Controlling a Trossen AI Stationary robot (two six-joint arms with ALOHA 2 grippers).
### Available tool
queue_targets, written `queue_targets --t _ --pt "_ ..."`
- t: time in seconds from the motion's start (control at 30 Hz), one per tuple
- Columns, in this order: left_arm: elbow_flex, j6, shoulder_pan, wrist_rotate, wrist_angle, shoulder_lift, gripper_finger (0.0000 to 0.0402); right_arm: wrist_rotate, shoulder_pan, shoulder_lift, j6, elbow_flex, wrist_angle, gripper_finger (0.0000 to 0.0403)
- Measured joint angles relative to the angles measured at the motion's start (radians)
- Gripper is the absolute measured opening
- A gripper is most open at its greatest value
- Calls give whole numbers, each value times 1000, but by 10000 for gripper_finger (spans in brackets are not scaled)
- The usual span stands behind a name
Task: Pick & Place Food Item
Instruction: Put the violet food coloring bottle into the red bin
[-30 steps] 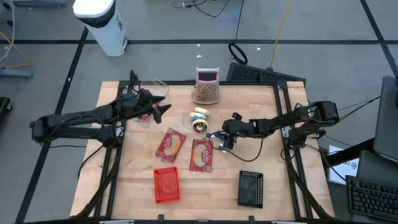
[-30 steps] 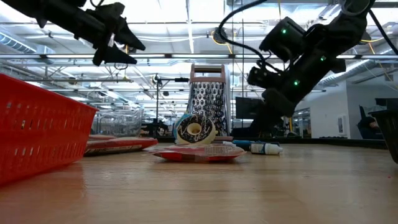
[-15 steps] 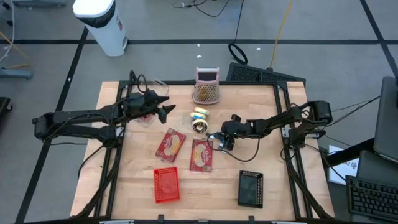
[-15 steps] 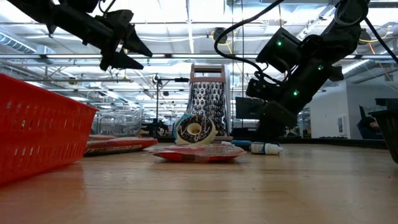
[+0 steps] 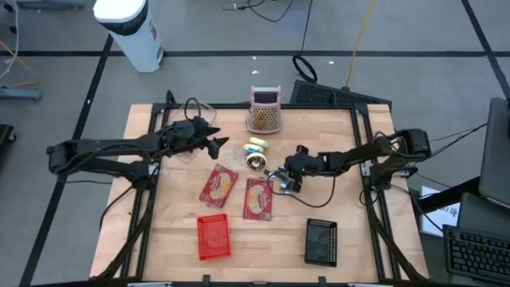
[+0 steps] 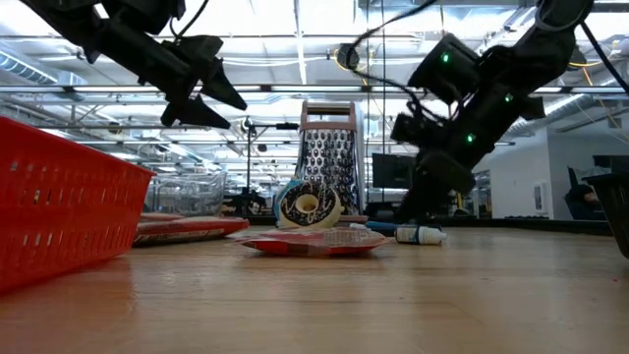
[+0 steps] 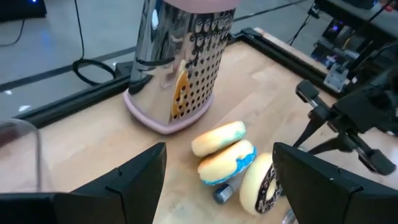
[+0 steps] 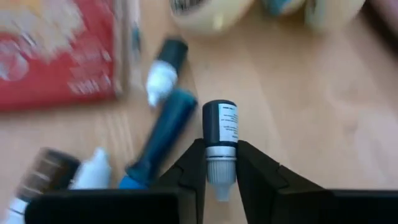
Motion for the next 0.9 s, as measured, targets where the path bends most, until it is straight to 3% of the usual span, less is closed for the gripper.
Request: queue_targets --t 0.23,0.4,0.63,0.9 --pt "0 -53 -17 141 213 79 296 1 1 -120 -51 0 15 81" --pt "0 -38 -82 234 428 190 296 0 2 -190 -66 0 63 72" --pt "1 158 -192 236 682 363 296 -76 2 -230 -66 0 181 68" --pt "26 199 -238 146 811 489 296 -160 30 -229 -66 1 278 67"
